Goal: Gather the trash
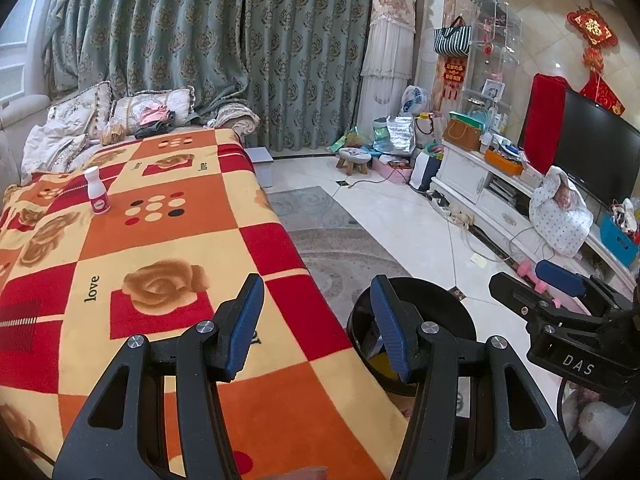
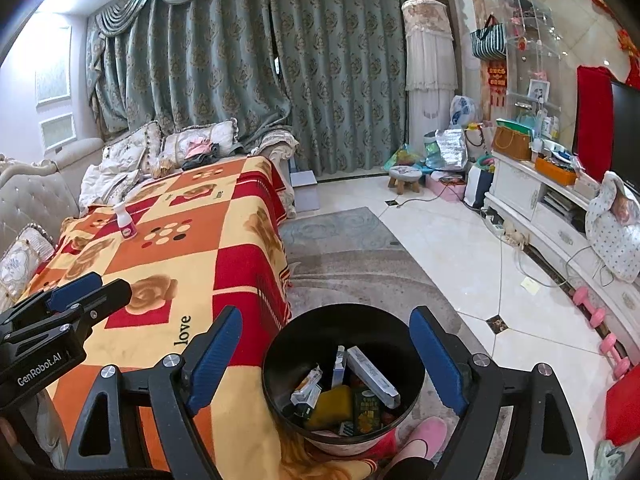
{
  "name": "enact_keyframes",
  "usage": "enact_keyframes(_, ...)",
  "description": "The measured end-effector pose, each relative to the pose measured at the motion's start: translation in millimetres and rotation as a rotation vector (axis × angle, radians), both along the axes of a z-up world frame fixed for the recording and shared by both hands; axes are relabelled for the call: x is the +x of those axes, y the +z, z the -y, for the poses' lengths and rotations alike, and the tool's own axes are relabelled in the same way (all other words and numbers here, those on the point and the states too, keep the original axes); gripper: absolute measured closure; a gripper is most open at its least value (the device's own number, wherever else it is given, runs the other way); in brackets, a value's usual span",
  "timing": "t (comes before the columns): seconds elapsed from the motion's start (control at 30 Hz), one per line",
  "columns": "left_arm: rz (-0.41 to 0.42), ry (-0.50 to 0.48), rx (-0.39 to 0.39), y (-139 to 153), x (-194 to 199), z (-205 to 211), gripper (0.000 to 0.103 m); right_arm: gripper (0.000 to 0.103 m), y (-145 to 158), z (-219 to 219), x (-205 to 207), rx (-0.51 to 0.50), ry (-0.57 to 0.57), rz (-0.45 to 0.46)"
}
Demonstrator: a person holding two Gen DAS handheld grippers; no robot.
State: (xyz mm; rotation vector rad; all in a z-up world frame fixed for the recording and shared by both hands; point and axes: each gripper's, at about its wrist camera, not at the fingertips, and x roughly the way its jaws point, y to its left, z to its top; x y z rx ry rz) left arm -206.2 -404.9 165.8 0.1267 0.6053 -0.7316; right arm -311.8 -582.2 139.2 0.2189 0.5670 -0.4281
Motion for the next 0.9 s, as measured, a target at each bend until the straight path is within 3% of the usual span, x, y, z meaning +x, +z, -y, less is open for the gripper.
enact_keyframes(0.9,-0.007,-0.013,0.000,-1.7,-2.3,3.2,0.049,0.017,-2.9,-3.7,2.0,0.003,0.008,-0.025)
